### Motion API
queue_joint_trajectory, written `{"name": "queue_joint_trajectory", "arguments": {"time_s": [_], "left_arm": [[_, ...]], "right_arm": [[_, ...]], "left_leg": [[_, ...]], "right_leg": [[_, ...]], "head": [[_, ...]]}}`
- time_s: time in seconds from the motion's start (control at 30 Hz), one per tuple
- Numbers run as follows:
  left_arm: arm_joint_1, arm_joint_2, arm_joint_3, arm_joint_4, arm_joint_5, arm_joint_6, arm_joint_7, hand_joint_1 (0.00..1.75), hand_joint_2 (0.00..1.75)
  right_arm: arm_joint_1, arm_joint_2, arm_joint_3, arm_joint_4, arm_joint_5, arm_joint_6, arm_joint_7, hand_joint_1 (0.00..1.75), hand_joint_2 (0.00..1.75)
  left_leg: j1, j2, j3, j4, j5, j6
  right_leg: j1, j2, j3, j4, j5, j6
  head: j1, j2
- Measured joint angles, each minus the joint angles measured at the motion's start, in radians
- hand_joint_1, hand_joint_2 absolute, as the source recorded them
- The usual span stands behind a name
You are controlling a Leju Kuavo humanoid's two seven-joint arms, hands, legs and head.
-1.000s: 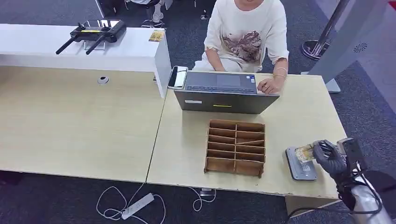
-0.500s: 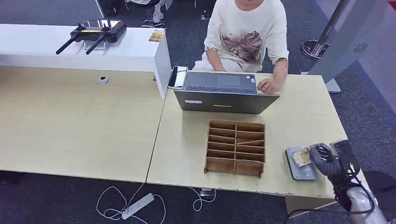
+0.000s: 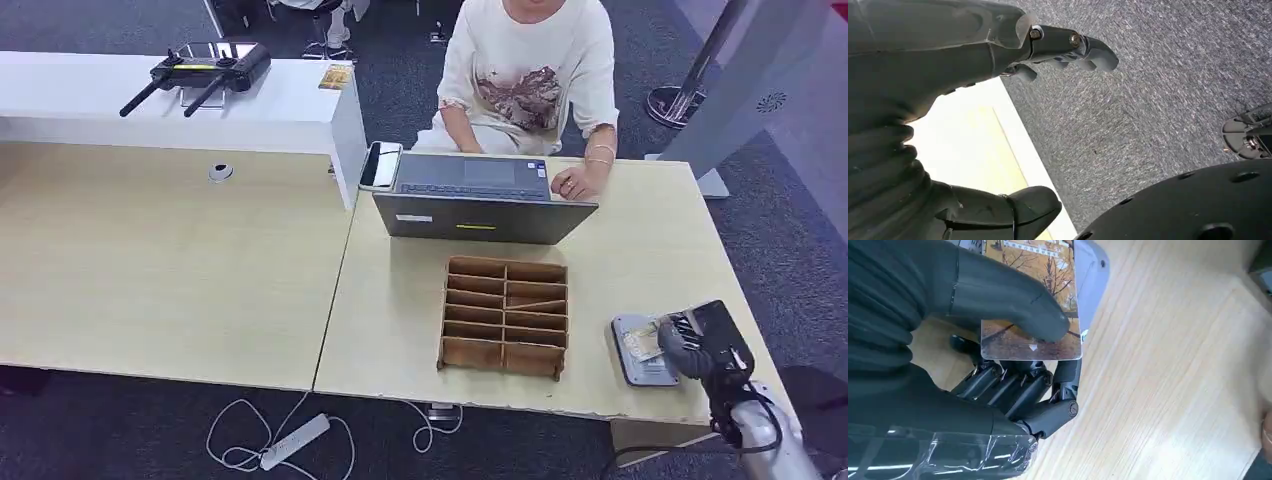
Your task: Pass the card to the sensor for recognition and then transmit it.
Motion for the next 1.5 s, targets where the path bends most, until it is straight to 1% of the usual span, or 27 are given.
{"name": "queue_joint_trajectory", "arguments": {"time_s": [0.07, 0.23, 0.37, 0.57, 0.8, 1.23, 1.4, 1.5], "left_arm": [[0.0, 0.0, 0.0, 0.0, 0.0, 0.0, 0.0, 0.0, 1.75], [0.0, 0.0, 0.0, 0.0, -0.002, 0.0, 0.002, 0.0, 1.75], [0.0, 0.0, 0.0, 0.0, -0.002, -0.003, 0.005, 0.0, 1.75], [-0.001, 0.0, 0.0, 0.0, -0.001, -0.005, 0.006, 0.0, 1.75], [-0.001, 0.0, 0.004, 0.0, 0.001, -0.006, 0.006, 0.0, 1.75], [-0.001, 0.0, 0.01, 0.0, 0.003, -0.006, 0.006, 0.0, 1.75], [-0.001, 0.0, 0.015, 0.0, 0.004, -0.006, 0.005, 0.0, 1.75], [-0.001, 0.001, 0.017, 0.0, 0.004, -0.006, 0.004, 0.0, 1.75]], "right_arm": [[0.0, 0.0, 0.011, -0.004, 0.044, -0.039, 0.019, 1.75, 1.75], [0.0, 0.001, 0.03, -0.011, 0.105, -0.089, 0.046, 1.75, 1.75], [0.0, 0.004, 0.038, -0.019, 0.134, -0.111, 0.06, 1.75, 1.75], [0.0, 0.013, 0.039, -0.03, 0.162, -0.123, 0.066, 1.75, 1.75], [-0.003, 0.022, 0.035, -0.035, 0.169, -0.106, 0.052, 1.75, 1.75], [-0.005, 0.03, 0.018, -0.035, 0.174, -0.1, 0.037, 1.75, 1.75], [-0.006, 0.03, -0.003, -0.035, 0.134, -0.058, -0.002, 1.75, 1.75], [-0.006, 0.03, -0.031, -0.042, 0.079, -0.006, -0.037, 1.75, 1.75]], "left_leg": [[0.0, 0.0, 0.0, 0.0, 0.0, 0.0], [0.0, 0.0, 0.0, 0.0, 0.0, 0.0], [0.0, 0.0, 0.0, 0.0, 0.0, 0.0], [0.0, 0.0, 0.0, 0.0, 0.0, 0.0], [0.0, 0.0, 0.0, 0.0, 0.0, 0.0], [0.0, 0.0, 0.0, 0.0, 0.0, 0.0], [0.0, 0.0, 0.0, 0.0, 0.0, 0.0], [0.0, 0.0, 0.0, 0.0, 0.0, 0.0]], "right_leg": [[0.0, 0.0, 0.0, 0.0, 0.0, 0.0], [0.0, 0.0, 0.0, 0.0, 0.0, 0.0], [0.0, 0.0, 0.0, 0.0, 0.0, 0.0], [0.0, 0.0, 0.0, 0.0, 0.0, 0.0], [0.0, 0.0, 0.0, 0.0, 0.0, 0.0], [0.0, 0.0, 0.0, 0.0, 0.0, 0.0], [0.0, 0.0, 0.0, 0.0, 0.0, 0.0], [0.0, 0.0, 0.0, 0.0, 0.0, 0.0]], "head": [[0.0, 0.0], [0.0, 0.0], [0.0, 0.0], [0.0, 0.0], [0.0, 0.0], [0.0, 0.0], [0.0, 0.0], [0.0, 0.0]]}}
